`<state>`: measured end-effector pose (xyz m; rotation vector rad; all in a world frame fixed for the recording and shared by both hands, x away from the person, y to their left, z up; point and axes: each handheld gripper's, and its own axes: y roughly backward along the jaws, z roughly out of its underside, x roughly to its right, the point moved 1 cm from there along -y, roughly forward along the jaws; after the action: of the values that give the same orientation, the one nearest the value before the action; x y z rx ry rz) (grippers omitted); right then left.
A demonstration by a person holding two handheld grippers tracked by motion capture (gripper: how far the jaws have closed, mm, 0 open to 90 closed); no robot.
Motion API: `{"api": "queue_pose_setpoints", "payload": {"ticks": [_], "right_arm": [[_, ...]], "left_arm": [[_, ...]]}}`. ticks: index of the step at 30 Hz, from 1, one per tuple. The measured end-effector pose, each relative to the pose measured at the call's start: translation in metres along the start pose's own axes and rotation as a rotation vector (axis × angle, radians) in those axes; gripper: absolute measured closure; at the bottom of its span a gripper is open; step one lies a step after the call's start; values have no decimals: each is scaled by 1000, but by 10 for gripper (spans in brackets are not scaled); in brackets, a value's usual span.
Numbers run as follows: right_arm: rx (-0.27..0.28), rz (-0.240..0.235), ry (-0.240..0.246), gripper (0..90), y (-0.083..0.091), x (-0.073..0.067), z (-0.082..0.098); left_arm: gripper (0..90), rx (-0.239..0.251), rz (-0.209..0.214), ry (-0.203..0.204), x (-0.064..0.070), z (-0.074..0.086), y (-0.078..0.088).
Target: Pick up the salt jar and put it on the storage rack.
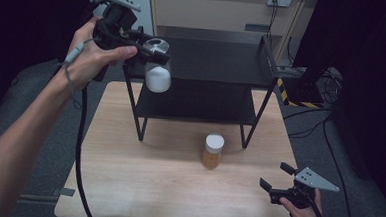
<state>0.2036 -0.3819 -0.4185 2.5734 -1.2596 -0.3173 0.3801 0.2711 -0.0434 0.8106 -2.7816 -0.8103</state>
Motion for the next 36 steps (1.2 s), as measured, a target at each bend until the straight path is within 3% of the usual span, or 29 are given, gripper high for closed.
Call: {"api": "queue_pose_setpoints", "payload": {"ticks": [2, 11, 20, 24, 36], "right_arm": [[3, 1, 1, 9, 0, 0, 0], [7, -1, 2, 9, 2, -1, 1], [12, 4, -3, 9, 4, 0, 1], [15, 5, -5, 9, 5, 0, 2], [17, 8, -6, 9, 5, 0, 2]], "left_arm": [[328, 4, -45, 8, 2, -6, -3], [328, 41, -209, 140, -13, -16, -23], [328, 24, -338, 200, -27, -22, -52], [328, 28, -353, 213, -31, -20, -61], [327, -14, -323, 231, -40, -12, -77]]}}
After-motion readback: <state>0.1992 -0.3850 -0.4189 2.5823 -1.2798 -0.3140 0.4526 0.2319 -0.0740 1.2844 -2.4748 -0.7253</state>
